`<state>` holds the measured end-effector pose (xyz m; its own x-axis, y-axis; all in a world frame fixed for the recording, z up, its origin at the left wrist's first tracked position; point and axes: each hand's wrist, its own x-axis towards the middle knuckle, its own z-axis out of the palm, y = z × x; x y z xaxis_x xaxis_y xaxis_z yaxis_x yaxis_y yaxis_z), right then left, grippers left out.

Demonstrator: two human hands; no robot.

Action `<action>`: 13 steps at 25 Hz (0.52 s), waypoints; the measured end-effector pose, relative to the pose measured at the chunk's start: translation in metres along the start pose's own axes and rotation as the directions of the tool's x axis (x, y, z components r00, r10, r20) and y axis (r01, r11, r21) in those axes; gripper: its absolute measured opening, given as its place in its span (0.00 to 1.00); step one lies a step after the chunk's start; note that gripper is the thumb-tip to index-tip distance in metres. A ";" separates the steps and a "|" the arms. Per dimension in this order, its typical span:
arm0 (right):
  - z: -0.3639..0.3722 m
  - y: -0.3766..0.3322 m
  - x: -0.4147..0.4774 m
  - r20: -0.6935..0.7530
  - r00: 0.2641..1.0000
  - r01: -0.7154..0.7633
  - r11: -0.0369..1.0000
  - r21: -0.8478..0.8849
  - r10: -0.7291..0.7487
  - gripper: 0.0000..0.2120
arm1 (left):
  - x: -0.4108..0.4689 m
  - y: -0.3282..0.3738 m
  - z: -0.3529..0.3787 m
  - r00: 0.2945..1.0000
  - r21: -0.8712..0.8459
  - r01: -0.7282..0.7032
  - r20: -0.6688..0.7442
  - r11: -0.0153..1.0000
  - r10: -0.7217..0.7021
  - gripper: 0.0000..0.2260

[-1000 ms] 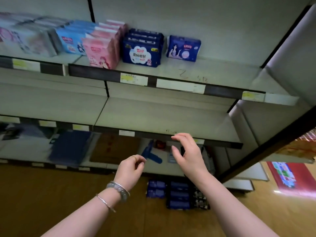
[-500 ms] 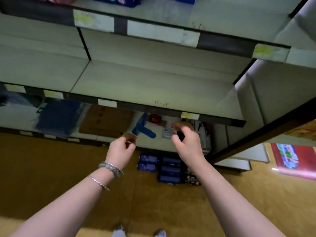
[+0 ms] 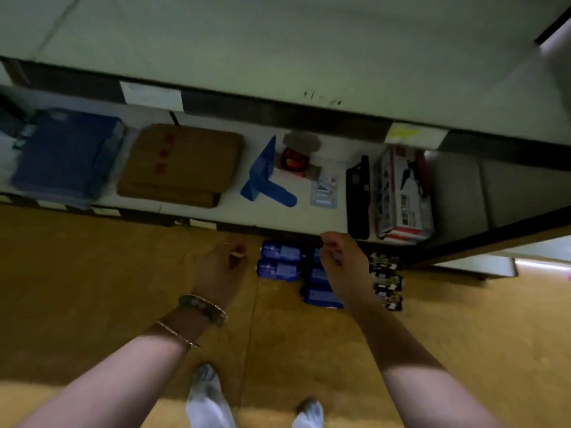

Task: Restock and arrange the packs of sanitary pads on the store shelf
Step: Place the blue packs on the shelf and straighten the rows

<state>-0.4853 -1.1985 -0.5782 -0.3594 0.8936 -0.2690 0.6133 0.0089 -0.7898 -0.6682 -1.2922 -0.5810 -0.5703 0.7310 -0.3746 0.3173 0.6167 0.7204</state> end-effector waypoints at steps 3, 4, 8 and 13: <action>0.057 0.062 0.028 0.048 0.997 -0.055 0.998 -0.043 0.057 0.13 | 0.035 -0.054 0.027 0.998 0.043 -0.062 0.022 0.997 0.061 0.11; 0.075 0.084 0.039 0.071 0.995 -0.063 0.996 -0.068 0.067 0.13 | 0.047 -0.073 0.038 0.997 0.060 -0.076 0.028 0.995 0.075 0.12; 0.138 0.165 0.088 0.147 0.985 -0.068 0.985 -0.157 0.092 0.14 | 0.101 -0.140 0.087 0.993 0.112 -0.111 0.042 0.987 0.107 0.13; 0.197 0.250 0.134 0.259 0.956 -0.061 0.959 -0.278 0.136 0.20 | 0.150 -0.212 0.149 0.987 0.137 -0.129 0.112 0.982 0.114 0.15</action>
<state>-0.5192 -1.1651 -0.9200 -0.4426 0.7393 -0.5076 0.8054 0.0788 -0.5875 -0.7079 -1.2698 -0.8767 -0.4421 0.8245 -0.3533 0.4890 0.5518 0.6756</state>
